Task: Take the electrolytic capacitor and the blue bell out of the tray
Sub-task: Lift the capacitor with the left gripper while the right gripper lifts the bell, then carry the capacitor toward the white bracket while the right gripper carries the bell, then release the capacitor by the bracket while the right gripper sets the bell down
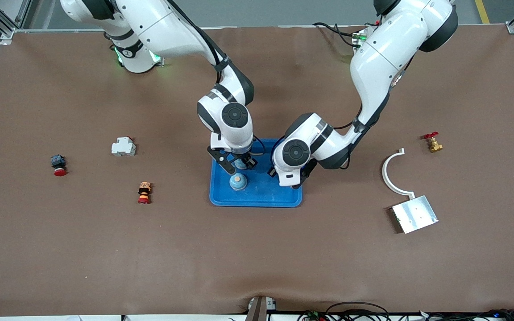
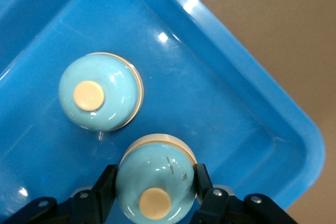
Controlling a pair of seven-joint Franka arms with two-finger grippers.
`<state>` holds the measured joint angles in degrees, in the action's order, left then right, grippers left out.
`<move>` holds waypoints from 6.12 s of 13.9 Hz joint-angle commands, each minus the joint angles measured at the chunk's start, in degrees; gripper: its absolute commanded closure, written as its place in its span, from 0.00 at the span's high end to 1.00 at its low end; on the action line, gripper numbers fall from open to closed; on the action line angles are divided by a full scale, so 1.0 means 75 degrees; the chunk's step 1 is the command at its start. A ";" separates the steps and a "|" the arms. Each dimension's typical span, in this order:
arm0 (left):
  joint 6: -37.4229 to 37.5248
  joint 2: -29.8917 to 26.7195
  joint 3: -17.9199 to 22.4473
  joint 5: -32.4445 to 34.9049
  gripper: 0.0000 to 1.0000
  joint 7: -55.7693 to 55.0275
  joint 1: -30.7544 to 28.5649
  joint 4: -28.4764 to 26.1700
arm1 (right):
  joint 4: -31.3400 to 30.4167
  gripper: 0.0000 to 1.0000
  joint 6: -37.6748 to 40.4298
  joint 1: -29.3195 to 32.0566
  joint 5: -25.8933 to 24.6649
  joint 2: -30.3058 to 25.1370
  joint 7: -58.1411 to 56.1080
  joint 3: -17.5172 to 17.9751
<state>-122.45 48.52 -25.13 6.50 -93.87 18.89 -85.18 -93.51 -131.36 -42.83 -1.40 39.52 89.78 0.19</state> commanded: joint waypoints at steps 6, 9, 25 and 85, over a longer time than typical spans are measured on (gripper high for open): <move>0.0985 -0.1464 -0.0083 -0.0116 0.00 -0.0012 -0.0349 -0.0244 | 0.0339 0.00 0.1117 0.0284 -0.0094 -0.0264 -0.1023 -0.0048; 0.1454 -0.1851 -0.0363 -0.0128 0.00 0.0526 -0.0782 -0.0431 | 0.0304 0.00 0.1727 0.0541 -0.0082 -0.0663 -0.1551 -0.0036; 0.3576 -0.3807 -0.4243 -0.0034 0.00 0.5948 -0.7636 -0.2165 | -0.0890 0.00 0.3288 0.2427 0.0035 -0.2994 -0.5276 -0.0025; 0.0881 -0.0832 -0.2943 0.4525 1.00 0.7887 -0.8506 -0.3174 | -0.7348 0.00 -0.3696 0.8698 -0.0352 -0.4204 -1.5767 -0.0060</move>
<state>-116.02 42.38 -47.14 39.79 -34.01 -45.00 -109.47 -148.32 -157.70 21.00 -3.48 7.48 -27.85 -1.17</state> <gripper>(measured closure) 0.137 0.357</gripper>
